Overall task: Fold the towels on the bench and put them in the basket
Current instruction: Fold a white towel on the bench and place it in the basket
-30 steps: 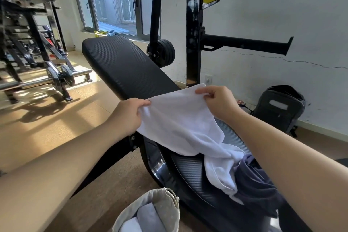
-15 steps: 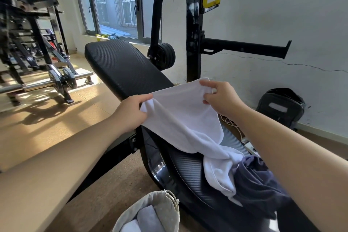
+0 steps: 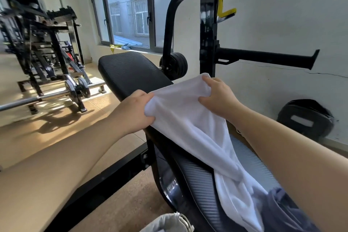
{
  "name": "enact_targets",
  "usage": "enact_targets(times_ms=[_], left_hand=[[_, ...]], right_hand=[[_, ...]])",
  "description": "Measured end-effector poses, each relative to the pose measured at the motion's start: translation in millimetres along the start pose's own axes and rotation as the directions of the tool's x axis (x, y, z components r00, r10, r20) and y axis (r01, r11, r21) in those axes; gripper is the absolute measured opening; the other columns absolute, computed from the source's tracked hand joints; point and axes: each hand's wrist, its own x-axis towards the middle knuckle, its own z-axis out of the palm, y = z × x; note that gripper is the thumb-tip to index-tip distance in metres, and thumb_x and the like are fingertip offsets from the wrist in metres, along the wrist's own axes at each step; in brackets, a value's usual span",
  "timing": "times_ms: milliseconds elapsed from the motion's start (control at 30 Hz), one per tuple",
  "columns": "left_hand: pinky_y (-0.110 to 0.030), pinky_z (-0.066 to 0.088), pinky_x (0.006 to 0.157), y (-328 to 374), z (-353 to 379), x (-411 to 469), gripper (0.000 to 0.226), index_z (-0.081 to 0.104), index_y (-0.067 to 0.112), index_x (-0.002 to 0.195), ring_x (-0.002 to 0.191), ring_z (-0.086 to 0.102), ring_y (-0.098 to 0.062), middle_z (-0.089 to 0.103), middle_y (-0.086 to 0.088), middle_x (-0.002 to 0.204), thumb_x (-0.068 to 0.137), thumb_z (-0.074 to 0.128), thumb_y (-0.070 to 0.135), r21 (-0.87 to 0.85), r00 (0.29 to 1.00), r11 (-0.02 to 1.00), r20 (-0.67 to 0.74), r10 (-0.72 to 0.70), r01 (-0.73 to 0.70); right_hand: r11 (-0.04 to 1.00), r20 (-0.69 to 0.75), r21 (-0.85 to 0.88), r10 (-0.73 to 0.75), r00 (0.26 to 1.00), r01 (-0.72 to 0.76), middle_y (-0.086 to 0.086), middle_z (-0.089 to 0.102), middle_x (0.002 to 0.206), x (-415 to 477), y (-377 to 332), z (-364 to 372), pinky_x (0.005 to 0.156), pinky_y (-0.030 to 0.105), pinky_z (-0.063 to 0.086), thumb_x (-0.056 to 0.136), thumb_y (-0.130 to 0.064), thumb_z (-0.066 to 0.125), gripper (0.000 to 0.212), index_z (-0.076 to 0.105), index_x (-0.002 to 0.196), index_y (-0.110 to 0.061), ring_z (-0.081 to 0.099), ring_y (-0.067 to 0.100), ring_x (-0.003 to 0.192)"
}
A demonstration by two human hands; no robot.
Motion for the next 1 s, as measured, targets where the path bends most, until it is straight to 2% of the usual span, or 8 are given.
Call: enact_targets(times_ms=[200, 333, 433, 600, 700, 800, 867, 1000], left_hand=[[-0.034, 0.05, 0.079, -31, 4, 29, 0.061, 0.048, 0.021, 0.137, 0.103, 0.055, -0.022, 0.047, 0.0, 0.125, 0.086, 0.063, 0.052, 0.267, 0.994, 0.963, -0.108, 0.0, 0.03], [-0.04, 0.049, 0.081, -49, 11, 48, 0.057, 0.048, 0.019, 0.128, 0.099, 0.052, -0.028, 0.048, -0.004, 0.12, 0.088, 0.058, 0.058, 0.408, 0.984, 0.911, -0.178, 0.016, 0.059], [-0.039, 0.045, 0.081, -61, 16, 63, 0.059, 0.049, 0.018, 0.127, 0.096, 0.05, -0.027, 0.049, -0.005, 0.116, 0.088, 0.055, 0.061, 0.462, 0.977, 0.882, -0.215, 0.011, 0.092], [-0.039, 0.041, 0.082, -76, 22, 81, 0.055, 0.053, 0.02, 0.126, 0.099, 0.048, -0.027, 0.049, -0.006, 0.115, 0.09, 0.05, 0.061, 0.417, 0.967, 0.895, -0.248, -0.057, 0.159], [-0.041, 0.04, 0.085, -83, 19, 87, 0.039, 0.06, 0.022, 0.13, 0.101, 0.054, -0.028, 0.054, -0.005, 0.116, 0.094, 0.052, 0.035, 0.339, 0.951, 0.926, -0.304, -0.061, 0.168], [-0.043, 0.034, 0.09, -90, 13, 92, 0.043, 0.063, 0.032, 0.13, 0.096, 0.061, -0.027, 0.058, -0.002, 0.115, 0.091, 0.05, 0.02, 0.295, 0.932, 0.932, -0.349, -0.099, 0.209], [-0.043, 0.04, 0.09, -94, 11, 94, 0.049, 0.059, 0.036, 0.136, 0.094, 0.062, -0.028, 0.058, -0.002, 0.115, 0.093, 0.048, 0.017, 0.267, 0.934, 0.939, -0.335, -0.121, 0.218], [-0.041, 0.053, 0.075, -101, 7, 96, 0.053, 0.056, 0.034, 0.141, 0.089, 0.058, -0.026, 0.052, -0.001, 0.113, 0.097, 0.045, 0.008, 0.148, 0.941, 0.974, -0.317, -0.117, 0.171]], right_hand=[[1.0, 0.036, -0.006, 0.0, 0.999, 0.0, 0.004, 0.036, 0.152, 57, -8, 51, 0.092, 0.024, 0.034, 0.093, -0.028, 0.063, 0.081, 0.02, 0.161, -0.016, 0.042, 0.024, 0.133], [1.0, 0.029, -0.022, 0.002, 1.0, -0.001, 0.006, 0.039, 0.147, 86, -10, 89, 0.101, 0.035, 0.045, 0.093, -0.034, 0.062, 0.084, 0.016, 0.161, -0.016, 0.047, 0.028, 0.128], [1.0, 0.041, -0.006, -0.015, 0.999, 0.015, 0.009, 0.038, 0.149, 104, -9, 113, 0.106, 0.039, 0.042, 0.093, -0.035, 0.062, 0.085, 0.015, 0.16, -0.015, 0.045, 0.033, 0.13], [1.0, 0.02, -0.006, -0.015, 1.0, 0.015, 0.009, 0.04, 0.147, 127, -9, 139, 0.104, 0.037, 0.039, 0.097, -0.036, 0.055, 0.076, 0.018, 0.16, -0.016, 0.044, 0.035, 0.13], [1.0, 0.018, 0.0, -0.009, 1.0, 0.009, 0.005, 0.039, 0.149, 136, -8, 144, 0.096, 0.035, 0.037, 0.098, -0.036, 0.052, 0.07, 0.022, 0.159, -0.019, 0.042, 0.033, 0.133], [1.0, 0.049, 0.008, 0.001, 0.999, -0.002, 0.007, 0.044, 0.144, 148, -6, 144, 0.094, 0.035, 0.038, 0.097, -0.034, 0.052, 0.062, 0.032, 0.154, -0.017, 0.044, 0.033, 0.131], [1.0, 0.076, 0.011, 0.028, 0.997, -0.028, 0.01, 0.046, 0.14, 156, -4, 142, 0.098, 0.038, 0.042, 0.095, -0.032, 0.051, 0.056, 0.04, 0.147, -0.013, 0.047, 0.035, 0.128], [0.997, 0.114, 0.002, 0.072, 0.991, -0.072, 0.008, 0.045, 0.139, 167, -5, 138, 0.097, 0.038, 0.046, 0.094, -0.032, 0.051, 0.053, 0.046, 0.143, -0.014, 0.047, 0.033, 0.126]])
